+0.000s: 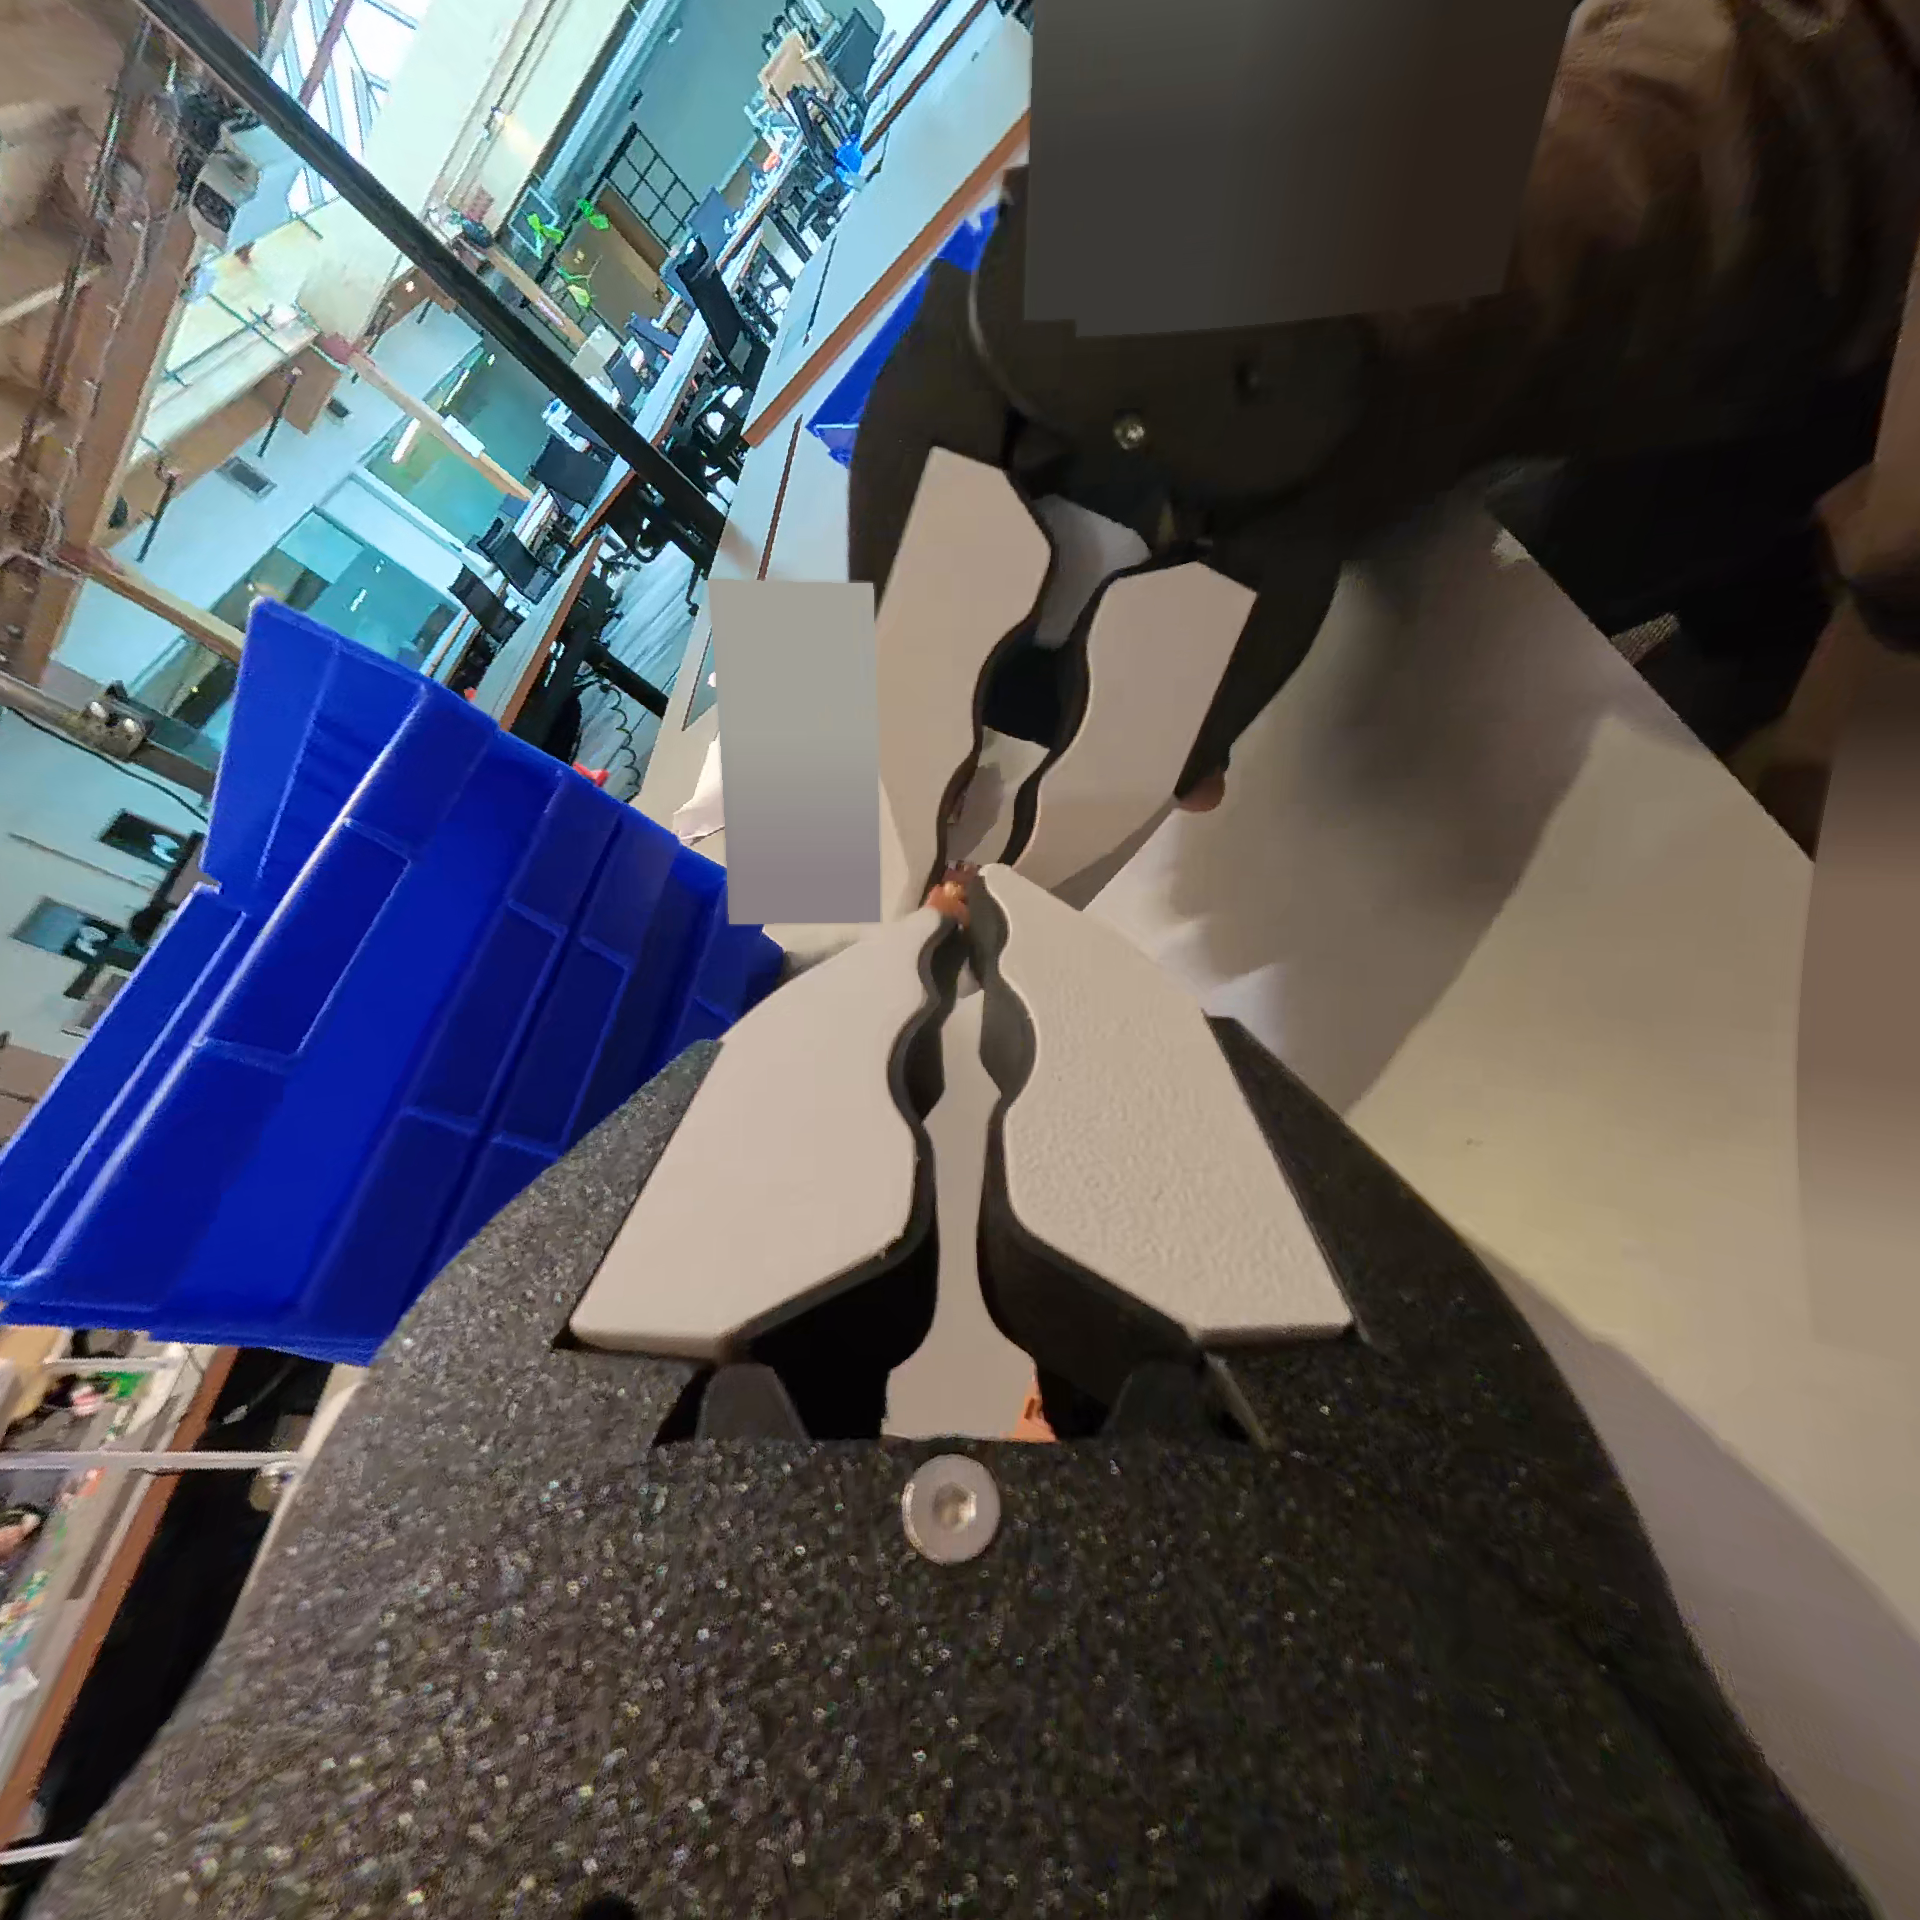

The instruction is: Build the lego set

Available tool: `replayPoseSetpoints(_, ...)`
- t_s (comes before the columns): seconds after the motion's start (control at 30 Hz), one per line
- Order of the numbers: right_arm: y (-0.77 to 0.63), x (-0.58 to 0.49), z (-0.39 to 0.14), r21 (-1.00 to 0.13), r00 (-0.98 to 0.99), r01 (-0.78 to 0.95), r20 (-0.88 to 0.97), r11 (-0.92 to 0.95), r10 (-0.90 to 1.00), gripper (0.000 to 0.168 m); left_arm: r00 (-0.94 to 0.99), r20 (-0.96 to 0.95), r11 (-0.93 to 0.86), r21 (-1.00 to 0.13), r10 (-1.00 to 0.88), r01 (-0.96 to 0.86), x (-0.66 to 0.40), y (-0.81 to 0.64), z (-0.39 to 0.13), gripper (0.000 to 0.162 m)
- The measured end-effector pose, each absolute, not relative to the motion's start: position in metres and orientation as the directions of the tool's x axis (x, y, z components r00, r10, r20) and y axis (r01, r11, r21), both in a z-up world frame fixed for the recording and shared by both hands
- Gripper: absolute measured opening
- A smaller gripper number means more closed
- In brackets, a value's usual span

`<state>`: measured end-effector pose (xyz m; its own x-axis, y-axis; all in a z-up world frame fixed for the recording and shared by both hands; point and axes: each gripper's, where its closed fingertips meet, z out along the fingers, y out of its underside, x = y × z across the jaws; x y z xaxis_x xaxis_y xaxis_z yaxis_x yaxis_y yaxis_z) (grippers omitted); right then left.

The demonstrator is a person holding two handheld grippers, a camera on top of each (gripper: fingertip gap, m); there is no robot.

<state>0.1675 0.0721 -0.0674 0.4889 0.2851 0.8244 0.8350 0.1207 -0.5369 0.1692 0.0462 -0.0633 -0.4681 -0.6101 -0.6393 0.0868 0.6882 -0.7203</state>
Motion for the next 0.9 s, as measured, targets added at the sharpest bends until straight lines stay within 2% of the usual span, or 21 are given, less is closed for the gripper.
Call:
replayPoseSetpoints(0.1, 0.072, 0.168, -0.068, -0.545, 0.494, 0.829, 0.818, 0.122, 0.296, 0.008, -0.462, -0.656, 0.706, -0.703, -0.597, 0.087, 0.17, 0.046, -0.064, 0.0)
replayPoseSetpoints(0.17, 0.074, 0.172, -0.069, -0.492, 0.455, 0.864, 0.854, 0.109, 0.251, 0.008, -0.469, -0.616, 0.675, -0.736, -0.633, 0.054, 0.172, 0.048, -0.066, 0.0)
replayPoseSetpoints(0.3, 0.08, 0.182, -0.064, -0.349, 0.341, 0.935, 0.934, 0.067, 0.106, 0.008, -0.502, -0.423, 0.507, -0.861, -0.754, -0.037, 0.177, 0.052, -0.068, 0.002)
replayPoseSetpoints(0.43, 0.08, 0.184, -0.059, -0.316, 0.314, 0.947, 0.948, 0.06, 0.052, 0.008, -0.524, -0.259, 0.352, -0.932, -0.811, -0.084, 0.179, 0.05, -0.065, 0.003)
replayPoseSetpoints(0.6, 0.08, 0.187, -0.056, -0.272, 0.272, 0.962, 0.962, 0.038, 0.005, 0.008, -0.542, -0.124, 0.221, -0.968, -0.831, -0.117, 0.181, 0.049, -0.061, 0.005)
replayPoseSetpoints(0.73, 0.081, 0.187, -0.057, -0.236, 0.236, 0.971, 0.972, 0.024, -0.01, 0.008, -0.536, -0.103, 0.198, -0.972, -0.838, -0.123, 0.182, 0.049, -0.06, 0.009)
replayPoseSetpoints(0.9, 0.081, 0.186, -0.058, -0.205, 0.205, 0.979, 0.978, 0.018, -0.02, 0.008, -0.526, -0.122, 0.215, -0.969, -0.842, -0.12, 0.182, 0.049, -0.059, 0.006)
